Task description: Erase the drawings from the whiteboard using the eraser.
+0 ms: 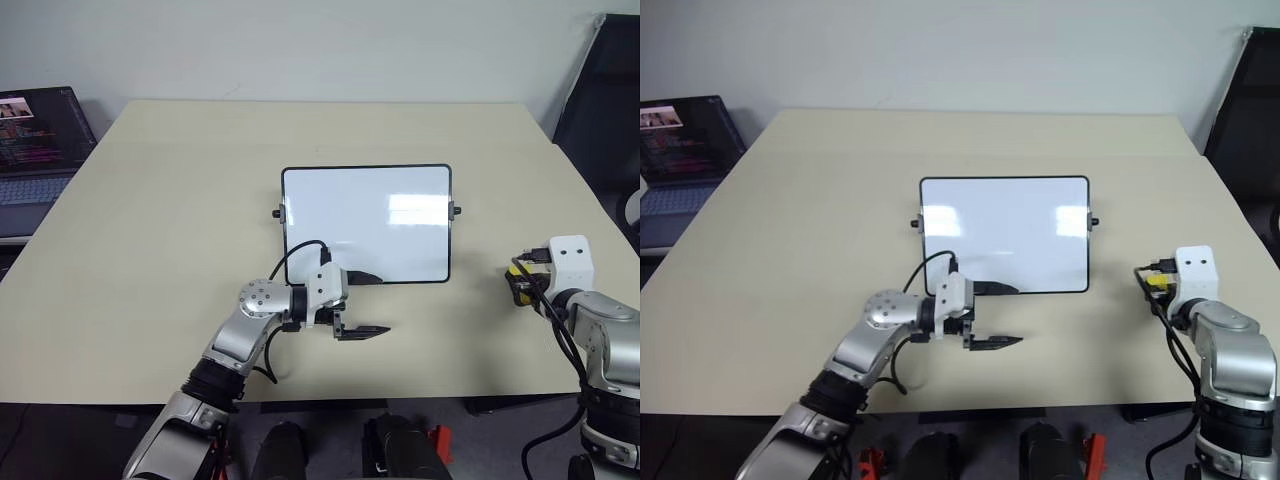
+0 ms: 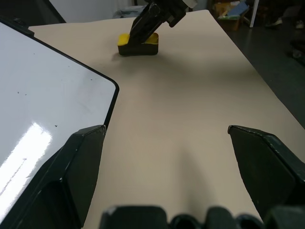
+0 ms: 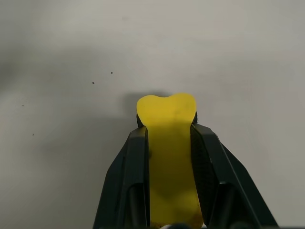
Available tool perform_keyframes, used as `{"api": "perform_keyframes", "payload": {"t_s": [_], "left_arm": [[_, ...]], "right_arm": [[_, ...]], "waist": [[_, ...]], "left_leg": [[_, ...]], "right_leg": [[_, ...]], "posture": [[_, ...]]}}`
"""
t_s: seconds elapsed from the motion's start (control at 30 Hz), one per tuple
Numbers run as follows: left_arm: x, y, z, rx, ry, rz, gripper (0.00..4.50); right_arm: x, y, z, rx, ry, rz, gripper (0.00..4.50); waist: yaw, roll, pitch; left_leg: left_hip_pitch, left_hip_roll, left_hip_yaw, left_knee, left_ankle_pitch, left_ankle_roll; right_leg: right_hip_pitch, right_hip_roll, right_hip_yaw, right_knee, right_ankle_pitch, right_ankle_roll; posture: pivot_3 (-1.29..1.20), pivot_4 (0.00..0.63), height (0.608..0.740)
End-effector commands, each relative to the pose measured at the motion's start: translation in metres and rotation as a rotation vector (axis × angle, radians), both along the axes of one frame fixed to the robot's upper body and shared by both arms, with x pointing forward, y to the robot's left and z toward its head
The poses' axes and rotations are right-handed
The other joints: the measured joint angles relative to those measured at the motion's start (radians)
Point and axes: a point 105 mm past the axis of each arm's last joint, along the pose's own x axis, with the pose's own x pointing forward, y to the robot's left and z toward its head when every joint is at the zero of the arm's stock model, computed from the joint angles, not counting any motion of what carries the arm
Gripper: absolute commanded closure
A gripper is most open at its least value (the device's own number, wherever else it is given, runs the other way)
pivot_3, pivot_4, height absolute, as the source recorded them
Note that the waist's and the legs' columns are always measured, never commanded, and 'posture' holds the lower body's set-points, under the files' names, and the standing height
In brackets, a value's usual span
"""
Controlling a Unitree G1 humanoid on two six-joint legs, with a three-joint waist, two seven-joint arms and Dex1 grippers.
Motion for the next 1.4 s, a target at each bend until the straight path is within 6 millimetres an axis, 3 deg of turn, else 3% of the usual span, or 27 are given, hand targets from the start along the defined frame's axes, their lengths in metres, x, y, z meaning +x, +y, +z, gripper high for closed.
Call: {"api": "perform_keyframes", "payload": {"t_s": [0.03, 0.13, 0.3, 0.37, 0.57, 0.83, 1.13, 1.4], "left_arm": [[-0.001, 0.000, 0.009, -0.013, -0.039, -0.008, 0.00], [-0.001, 0.001, 0.009, -0.011, -0.038, -0.006, 0.00], [-0.001, 0.002, 0.011, -0.006, -0.039, -0.005, 0.00], [0.000, 0.002, 0.011, -0.004, -0.041, -0.005, 0.00], [0.003, 0.005, 0.013, -0.012, -0.027, 0.045, 0.00], [0.012, 0.031, 0.012, -0.113, -0.005, 0.436, 0.00], [0.011, 0.075, 0.005, -0.258, -0.028, 1.025, 0.00], [-0.020, 0.084, -0.014, -0.252, -0.011, 1.183, 0.00]], "right_arm": [[-0.001, -0.006, 0.008, -0.005, -0.036, -0.024, 3.24], [-0.001, -0.006, 0.008, -0.004, -0.038, -0.023, 2.41], [-0.001, -0.009, 0.009, -0.007, -0.042, -0.032, 0.53], [-0.001, -0.010, 0.010, -0.007, -0.047, -0.039, 0.01], [-0.002, -0.017, 0.022, -0.033, -0.117, -0.082, 0.01], [-0.024, -0.004, 0.042, -0.059, -0.388, -0.064, 0.01], [-0.070, 0.022, 0.019, -0.067, -0.496, -0.067, 0.01], [-0.092, 0.032, 0.005, -0.119, -0.512, -0.080, 0.01]], "waist": [[0.000, 0.000, 0.000], [0.000, 0.000, 0.000], [0.000, 0.000, 0.000], [0.000, 0.000, 0.000], [0.001, 0.000, 0.000], [0.002, 0.002, -0.001], [0.001, 0.003, -0.003], [0.000, 0.005, -0.006]], "left_leg": [[0.000, 0.000, 0.000, 0.000, 0.000, 0.000], [0.000, 0.000, 0.000, 0.000, 0.000, 0.000], [0.000, 0.000, 0.000, 0.001, 0.000, 0.000], [0.000, 0.000, 0.000, 0.001, 0.000, 0.000], [0.000, 0.000, 0.000, 0.001, 0.000, 0.000], [0.000, 0.001, -0.002, 0.000, 0.000, 0.000], [0.007, 0.002, -0.001, 0.003, 0.000, 0.000], [0.012, 0.003, -0.001, 0.003, 0.000, 0.000]], "right_leg": [[0.000, 0.000, 0.000, 0.000, 0.000, 0.000], [0.000, 0.000, 0.000, 0.000, 0.000, 0.000], [0.000, 0.000, 0.000, 0.001, 0.000, 0.000], [0.000, 0.000, 0.000, 0.001, 0.000, 0.000], [0.000, 0.000, 0.000, 0.001, 0.000, 0.000], [0.000, 0.000, 0.002, 0.002, 0.000, 0.000], [0.008, -0.001, 0.004, 0.002, 0.000, 0.001], [0.011, -0.002, 0.005, 0.002, -0.004, -0.006]], "posture": [[0.00, 0.150, 0.740], [0.00, 0.150, 0.740], [0.00, 0.150, 0.740], [0.00, 0.150, 0.740], [0.00, 0.150, 0.740], [0.00, 0.150, 0.740], [0.00, 0.150, 0.740], [0.00, 0.150, 0.740]]}}
